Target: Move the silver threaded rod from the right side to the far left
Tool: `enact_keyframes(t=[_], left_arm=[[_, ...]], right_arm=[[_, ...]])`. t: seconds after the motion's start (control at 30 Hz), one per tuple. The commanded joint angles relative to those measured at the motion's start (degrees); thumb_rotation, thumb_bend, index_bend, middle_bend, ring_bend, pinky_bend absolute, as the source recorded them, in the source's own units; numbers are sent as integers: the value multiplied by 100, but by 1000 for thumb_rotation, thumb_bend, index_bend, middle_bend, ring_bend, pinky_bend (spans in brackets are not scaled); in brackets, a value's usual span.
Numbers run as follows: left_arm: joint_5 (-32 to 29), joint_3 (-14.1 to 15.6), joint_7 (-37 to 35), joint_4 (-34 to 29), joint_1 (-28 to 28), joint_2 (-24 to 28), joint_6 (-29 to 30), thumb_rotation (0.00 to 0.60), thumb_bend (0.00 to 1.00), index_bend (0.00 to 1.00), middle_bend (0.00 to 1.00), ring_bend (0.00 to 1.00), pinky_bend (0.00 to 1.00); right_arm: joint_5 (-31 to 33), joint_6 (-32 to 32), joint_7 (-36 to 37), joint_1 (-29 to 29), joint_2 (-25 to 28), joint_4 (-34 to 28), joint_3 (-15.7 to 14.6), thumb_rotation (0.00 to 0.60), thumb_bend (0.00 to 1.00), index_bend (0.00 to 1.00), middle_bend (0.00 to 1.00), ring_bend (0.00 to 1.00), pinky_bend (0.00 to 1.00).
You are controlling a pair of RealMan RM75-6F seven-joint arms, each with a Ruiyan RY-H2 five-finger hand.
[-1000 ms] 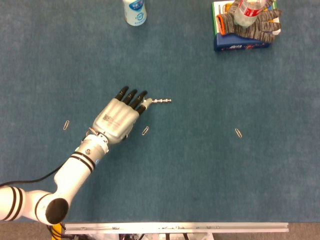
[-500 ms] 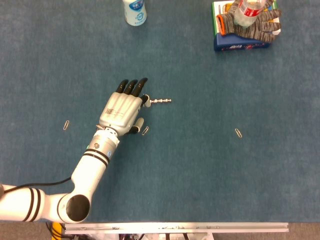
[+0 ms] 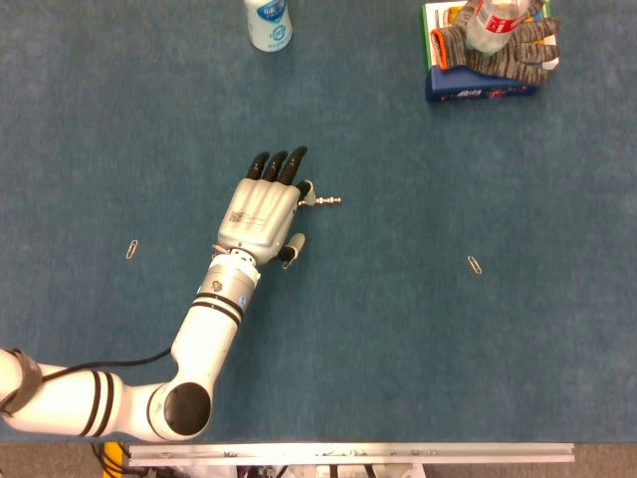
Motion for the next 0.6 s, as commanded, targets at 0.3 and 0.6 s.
enact_keyframes(t=[0.3,0.6], left_arm=[[-144,-103,148,302,-125,-216,-44,600,306,349,0,0,0],[-341,-241,356,547,-227,-447,45,600,306,358,0,0,0]], right_arm=[[34,-95,188,11,-30,165,-1,600,168,212,113,0,0],[46,-137,285,14,-46,259,1,600,169,220,113,0,0]])
